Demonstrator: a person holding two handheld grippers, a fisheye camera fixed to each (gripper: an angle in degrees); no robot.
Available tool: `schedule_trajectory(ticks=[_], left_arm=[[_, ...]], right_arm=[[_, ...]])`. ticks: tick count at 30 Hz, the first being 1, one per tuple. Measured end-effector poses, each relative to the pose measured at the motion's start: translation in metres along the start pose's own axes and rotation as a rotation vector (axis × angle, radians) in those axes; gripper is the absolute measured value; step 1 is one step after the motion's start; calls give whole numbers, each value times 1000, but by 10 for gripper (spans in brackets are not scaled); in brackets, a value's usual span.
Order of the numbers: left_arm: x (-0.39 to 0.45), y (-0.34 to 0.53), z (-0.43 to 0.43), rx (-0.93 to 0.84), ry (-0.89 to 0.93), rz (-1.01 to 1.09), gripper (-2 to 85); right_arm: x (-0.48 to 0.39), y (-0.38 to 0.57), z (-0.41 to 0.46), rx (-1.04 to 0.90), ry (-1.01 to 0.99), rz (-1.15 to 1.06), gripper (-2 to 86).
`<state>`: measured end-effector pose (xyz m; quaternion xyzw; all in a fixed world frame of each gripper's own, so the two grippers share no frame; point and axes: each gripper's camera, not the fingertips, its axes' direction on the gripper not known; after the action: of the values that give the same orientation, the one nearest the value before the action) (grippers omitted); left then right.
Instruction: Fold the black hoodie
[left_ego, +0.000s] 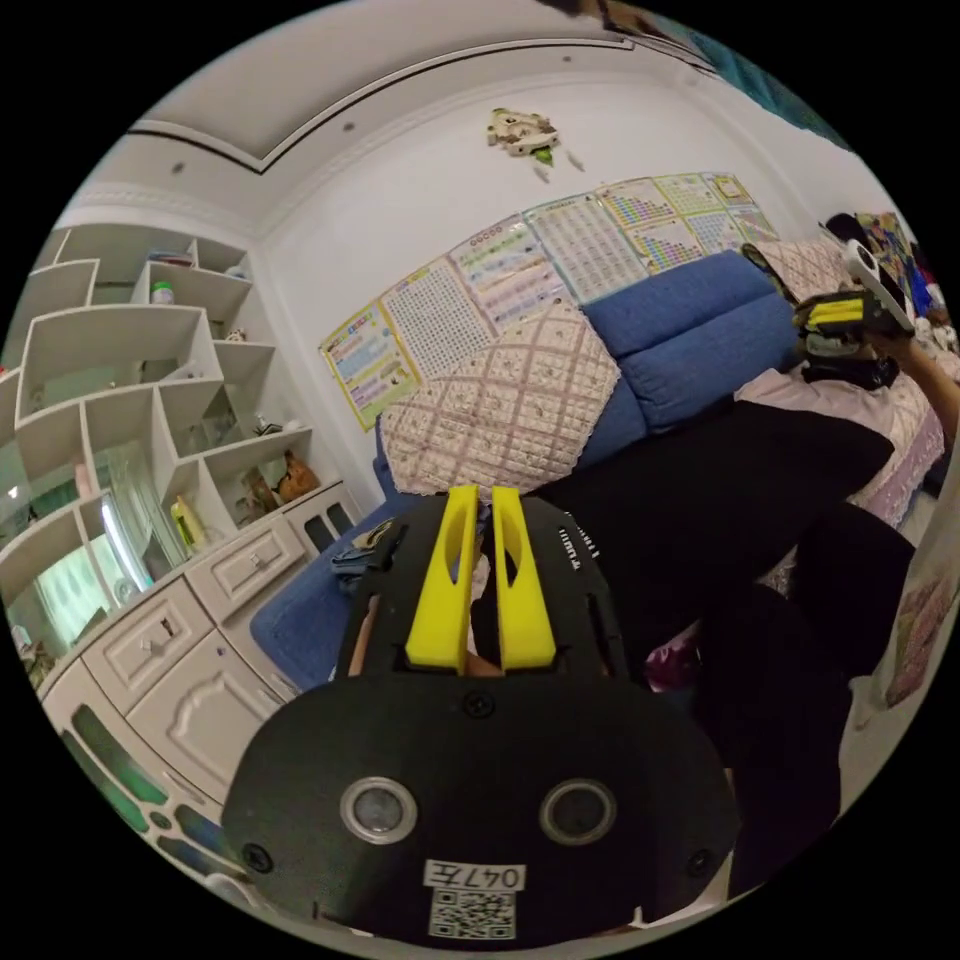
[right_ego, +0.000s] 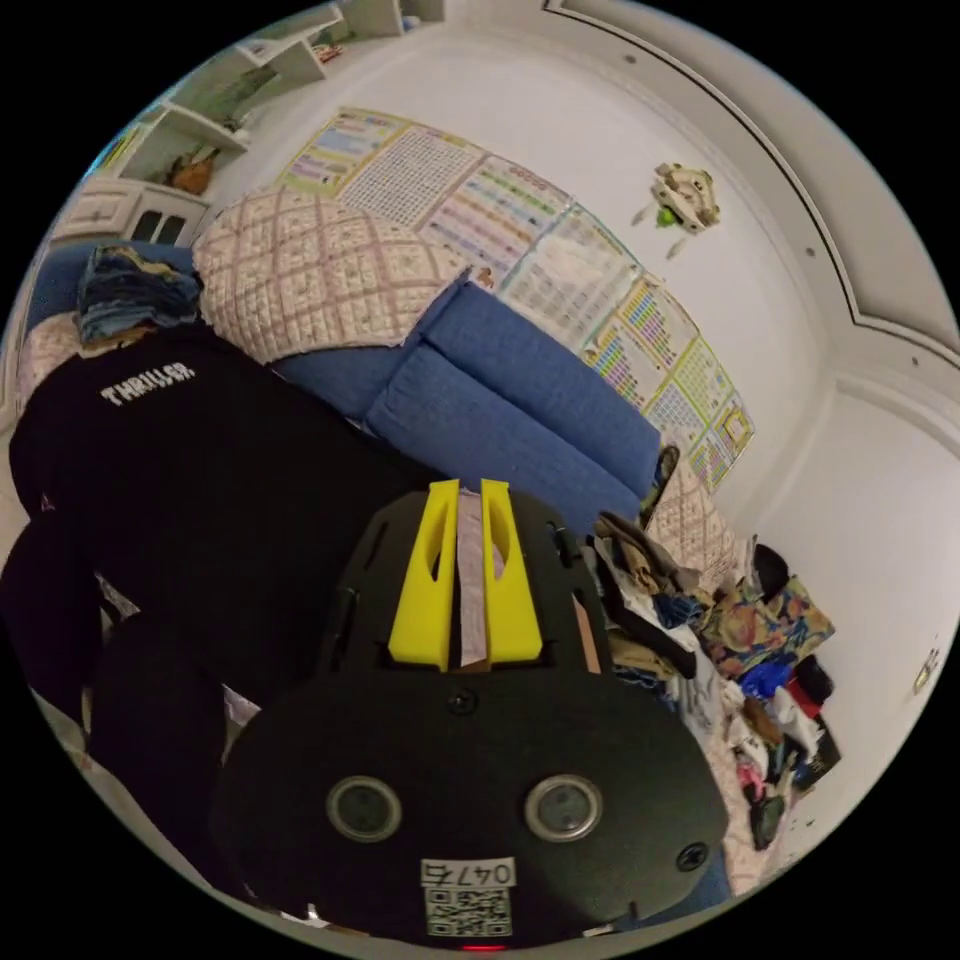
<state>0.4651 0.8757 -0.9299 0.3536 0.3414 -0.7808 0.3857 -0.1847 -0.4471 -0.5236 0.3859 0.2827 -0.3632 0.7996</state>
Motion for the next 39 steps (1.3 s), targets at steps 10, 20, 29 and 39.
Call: schedule_trajectory(ticks=[10, 20, 29, 39], left_arm=[[16, -5, 31, -92, 67, 55, -2], [-106, 7, 54, -326, 113, -235, 36], [-188, 109, 107, -673, 485, -407, 128], [-294, 62, 117, -773, 620, -389, 5]], right_arm=[[69, 59, -82, 18, -189, 134, 10], [55, 44, -151, 94, -326, 53, 1], [-5, -38, -193, 156, -484, -48, -4], [-125, -155, -225, 147, -780, -213, -4]])
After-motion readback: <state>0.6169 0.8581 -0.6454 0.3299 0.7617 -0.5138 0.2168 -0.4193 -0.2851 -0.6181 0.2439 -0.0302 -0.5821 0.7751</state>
